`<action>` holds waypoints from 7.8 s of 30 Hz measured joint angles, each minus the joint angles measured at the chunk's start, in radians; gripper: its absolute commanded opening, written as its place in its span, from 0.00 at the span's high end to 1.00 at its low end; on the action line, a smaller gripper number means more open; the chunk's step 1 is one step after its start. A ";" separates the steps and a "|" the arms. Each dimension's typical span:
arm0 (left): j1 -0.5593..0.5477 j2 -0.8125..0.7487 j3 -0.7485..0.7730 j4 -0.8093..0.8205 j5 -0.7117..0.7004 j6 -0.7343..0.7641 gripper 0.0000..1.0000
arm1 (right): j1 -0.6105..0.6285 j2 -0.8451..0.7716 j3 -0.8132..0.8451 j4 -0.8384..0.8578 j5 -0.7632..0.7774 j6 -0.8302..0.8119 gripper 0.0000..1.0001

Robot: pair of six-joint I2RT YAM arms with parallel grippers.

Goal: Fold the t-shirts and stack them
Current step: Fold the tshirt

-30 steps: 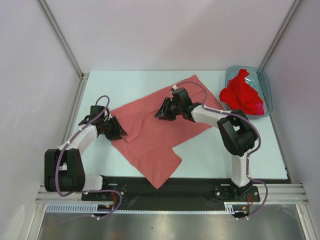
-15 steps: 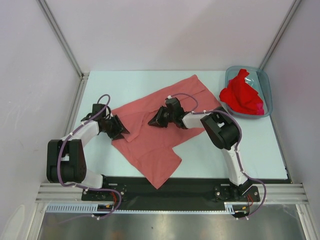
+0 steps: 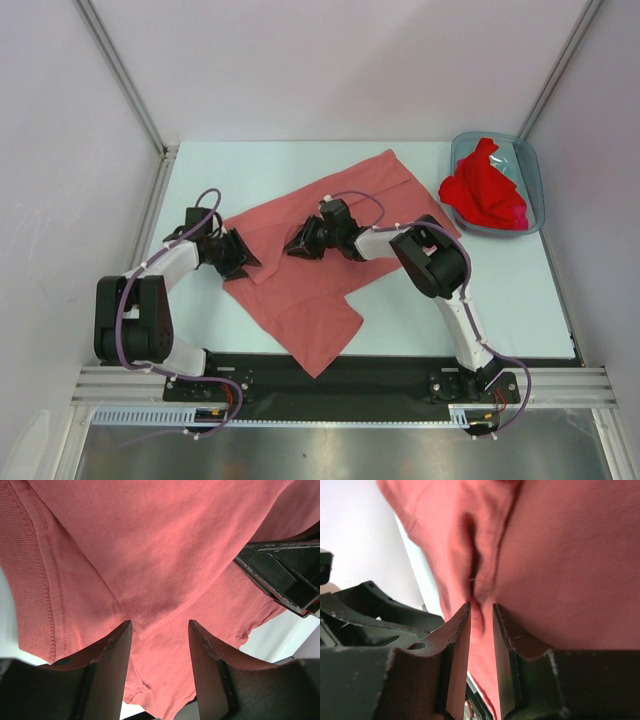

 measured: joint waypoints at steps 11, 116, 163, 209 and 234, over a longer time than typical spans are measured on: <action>0.000 0.015 0.000 0.000 0.008 0.003 0.45 | 0.000 0.037 0.021 0.034 -0.011 0.059 0.76; 0.047 0.055 0.039 -0.016 0.015 0.030 0.39 | -0.035 0.111 0.169 -0.110 -0.128 0.054 0.88; 0.072 0.245 0.164 -0.041 0.037 0.022 0.37 | -0.170 0.021 0.363 -0.759 -0.232 -0.473 0.95; 0.100 0.200 0.213 0.045 -0.374 0.166 0.21 | -0.267 -0.445 0.040 -1.034 0.099 -0.811 0.30; 0.247 0.481 0.521 -0.004 -0.303 0.264 1.00 | -0.362 -0.640 -0.027 -1.131 0.208 -0.777 0.30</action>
